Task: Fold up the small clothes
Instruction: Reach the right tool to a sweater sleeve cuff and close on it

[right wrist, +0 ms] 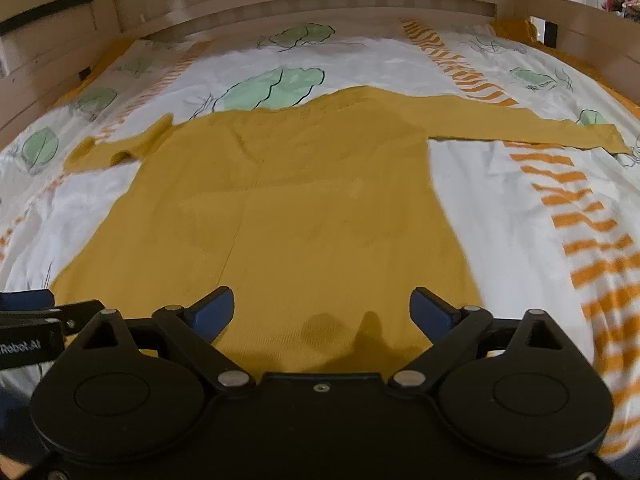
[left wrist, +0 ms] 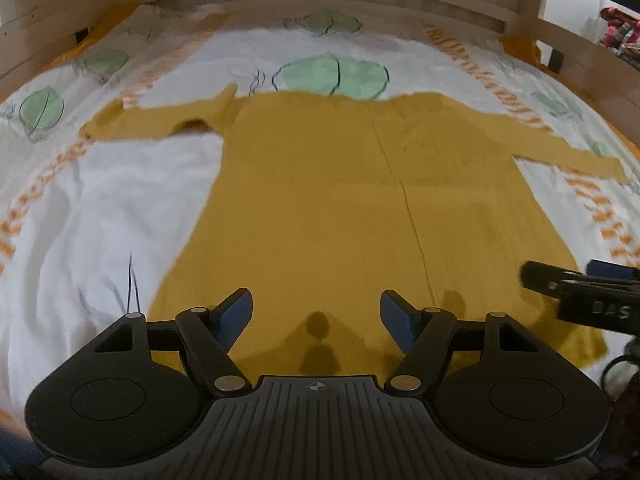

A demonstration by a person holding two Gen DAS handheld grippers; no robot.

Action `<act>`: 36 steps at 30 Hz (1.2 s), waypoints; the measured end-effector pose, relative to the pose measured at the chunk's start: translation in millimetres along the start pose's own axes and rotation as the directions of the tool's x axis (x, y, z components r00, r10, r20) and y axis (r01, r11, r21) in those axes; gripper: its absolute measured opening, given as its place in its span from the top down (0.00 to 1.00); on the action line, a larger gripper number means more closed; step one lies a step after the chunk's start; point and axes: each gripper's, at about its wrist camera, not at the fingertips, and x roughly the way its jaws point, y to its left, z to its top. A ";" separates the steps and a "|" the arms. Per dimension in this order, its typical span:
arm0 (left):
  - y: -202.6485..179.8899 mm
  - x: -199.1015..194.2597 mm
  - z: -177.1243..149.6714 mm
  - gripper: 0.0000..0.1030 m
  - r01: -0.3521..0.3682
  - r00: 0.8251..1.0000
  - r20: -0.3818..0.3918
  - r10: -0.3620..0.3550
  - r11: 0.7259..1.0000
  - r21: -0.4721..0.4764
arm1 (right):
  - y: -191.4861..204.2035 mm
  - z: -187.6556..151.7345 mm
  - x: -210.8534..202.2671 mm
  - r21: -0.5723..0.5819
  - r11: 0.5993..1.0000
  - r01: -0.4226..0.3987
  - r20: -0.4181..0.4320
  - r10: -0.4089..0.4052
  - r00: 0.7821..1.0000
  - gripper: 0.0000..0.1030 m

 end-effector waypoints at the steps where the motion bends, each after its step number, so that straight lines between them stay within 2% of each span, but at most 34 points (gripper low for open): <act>1: 1.8 4.6 6.7 0.33 -0.003 1.000 0.007 0.003 1.000 0.002 | -2.8 6.6 4.3 0.004 1.000 0.000 0.001 0.000 1.000 0.04; 7: 11.7 39.5 53.0 0.33 -0.021 0.999 0.032 0.021 1.000 -0.001 | -22.4 53.7 33.5 -0.003 1.000 0.031 0.013 -0.031 0.999 0.04; 11: 14.8 67.8 83.0 0.33 -0.026 0.999 0.042 0.026 1.000 -0.003 | -47.5 86.0 54.8 0.044 0.998 0.038 0.003 -0.038 0.999 0.03; 17: 17.4 116.0 109.3 0.33 -0.040 0.997 0.059 0.042 0.999 -0.028 | -83.5 119.6 89.5 0.058 0.990 0.130 -0.012 -0.130 0.991 0.02; 23: 17.7 157.4 114.8 0.33 -0.067 0.997 0.041 0.067 0.998 -0.008 | -122.5 134.6 118.2 0.110 0.979 0.172 -0.028 -0.170 0.985 0.02; 29: 23.7 187.2 110.9 0.31 -0.018 1.000 -0.018 0.016 0.995 -0.096 | -189.0 143.3 130.7 0.255 0.935 0.244 -0.037 -0.243 0.969 0.02; 31: 20.5 185.8 103.9 0.30 -0.035 0.998 0.040 0.038 0.996 -0.078 | -213.4 144.5 132.6 0.308 0.912 0.272 -0.036 -0.274 0.961 0.02; 35: 14.1 187.8 89.9 0.15 -0.058 0.992 0.113 0.063 0.997 -0.045 | -261.2 143.3 136.6 0.395 0.862 0.318 -0.047 -0.327 0.944 0.02; 36: 11.5 189.6 89.9 0.15 -0.064 0.990 0.122 0.068 0.997 -0.037 | -272.6 142.6 137.1 0.408 0.851 0.331 -0.050 -0.341 0.939 0.02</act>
